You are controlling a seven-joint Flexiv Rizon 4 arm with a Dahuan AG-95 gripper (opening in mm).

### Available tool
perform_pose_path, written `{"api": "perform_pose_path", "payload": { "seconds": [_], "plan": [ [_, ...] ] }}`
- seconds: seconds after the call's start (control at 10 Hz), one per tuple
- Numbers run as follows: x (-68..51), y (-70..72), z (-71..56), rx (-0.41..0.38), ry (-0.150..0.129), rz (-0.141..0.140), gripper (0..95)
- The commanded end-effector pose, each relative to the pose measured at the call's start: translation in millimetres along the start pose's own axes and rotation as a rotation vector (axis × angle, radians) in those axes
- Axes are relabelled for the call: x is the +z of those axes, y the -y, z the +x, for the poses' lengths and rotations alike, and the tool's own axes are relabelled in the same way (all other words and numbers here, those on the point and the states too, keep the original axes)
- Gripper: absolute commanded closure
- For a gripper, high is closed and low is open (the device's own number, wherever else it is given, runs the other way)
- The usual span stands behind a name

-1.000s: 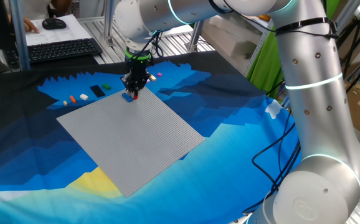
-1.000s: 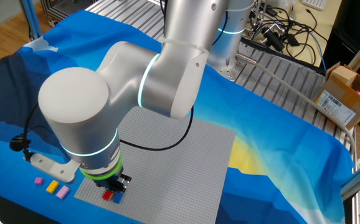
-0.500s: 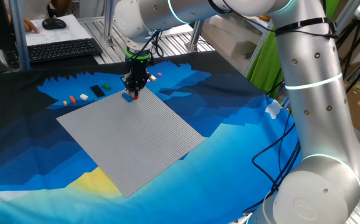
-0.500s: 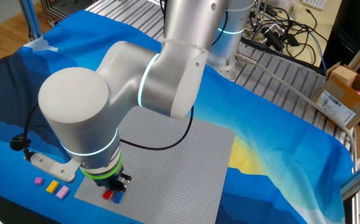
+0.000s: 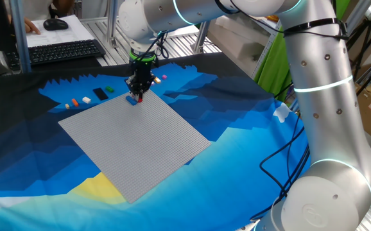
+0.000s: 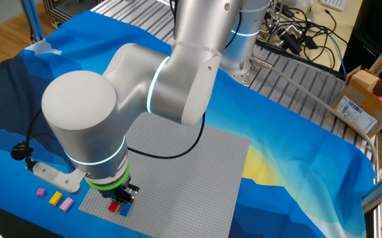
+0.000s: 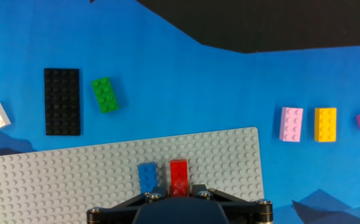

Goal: Stack small Lego blocks randomly, one at a time

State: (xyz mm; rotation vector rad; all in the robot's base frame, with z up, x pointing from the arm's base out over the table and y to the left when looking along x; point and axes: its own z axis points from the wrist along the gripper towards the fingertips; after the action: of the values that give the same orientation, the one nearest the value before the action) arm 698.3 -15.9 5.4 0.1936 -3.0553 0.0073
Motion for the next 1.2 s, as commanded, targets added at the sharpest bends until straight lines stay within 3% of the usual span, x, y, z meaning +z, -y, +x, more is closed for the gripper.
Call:
{"api": "perform_pose_path", "payload": {
  "seconds": [0.1, 1.1, 1.2],
  "plan": [
    [0.4, 0.2, 0.0, -0.004, 0.001, 0.001, 95.0],
    [0.6, 0.5, -0.4, -0.014, 0.003, 0.005, 95.0],
    [0.6, 0.6, -0.4, -0.014, 0.003, 0.005, 76.0]
  ]
}}
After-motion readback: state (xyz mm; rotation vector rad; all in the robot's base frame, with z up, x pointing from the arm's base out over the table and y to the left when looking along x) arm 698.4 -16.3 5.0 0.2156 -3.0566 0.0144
